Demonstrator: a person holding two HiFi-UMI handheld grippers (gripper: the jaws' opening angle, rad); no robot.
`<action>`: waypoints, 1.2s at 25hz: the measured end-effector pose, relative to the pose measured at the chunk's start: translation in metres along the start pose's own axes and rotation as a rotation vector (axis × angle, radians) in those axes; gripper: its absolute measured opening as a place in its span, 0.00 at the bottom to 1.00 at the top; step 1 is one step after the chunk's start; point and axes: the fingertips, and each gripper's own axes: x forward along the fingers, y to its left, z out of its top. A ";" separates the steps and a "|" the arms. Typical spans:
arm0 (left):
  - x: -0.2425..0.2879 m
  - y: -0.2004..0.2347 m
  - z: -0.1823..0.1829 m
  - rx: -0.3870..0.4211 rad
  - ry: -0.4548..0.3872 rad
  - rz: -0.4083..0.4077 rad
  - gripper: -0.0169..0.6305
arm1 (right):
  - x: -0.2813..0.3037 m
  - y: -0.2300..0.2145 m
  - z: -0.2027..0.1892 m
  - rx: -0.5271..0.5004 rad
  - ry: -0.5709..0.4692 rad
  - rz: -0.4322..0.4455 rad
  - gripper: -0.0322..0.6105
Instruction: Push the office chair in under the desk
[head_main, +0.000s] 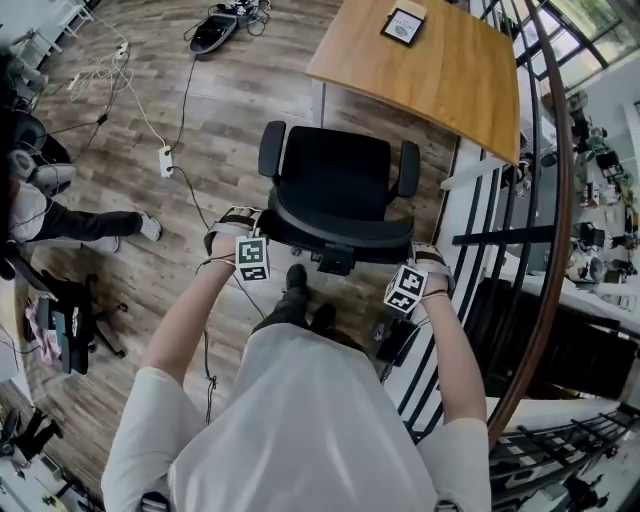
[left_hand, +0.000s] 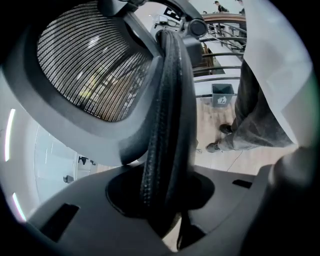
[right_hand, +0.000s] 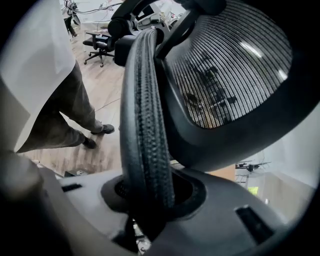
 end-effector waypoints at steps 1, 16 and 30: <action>0.002 0.004 0.001 0.008 -0.004 0.000 0.20 | 0.001 -0.002 -0.001 0.006 0.006 -0.003 0.21; 0.051 0.076 0.041 0.110 -0.074 -0.008 0.20 | 0.017 -0.040 -0.041 0.120 0.071 -0.001 0.21; 0.092 0.137 0.104 0.162 -0.118 -0.010 0.20 | 0.033 -0.086 -0.100 0.190 0.106 -0.013 0.21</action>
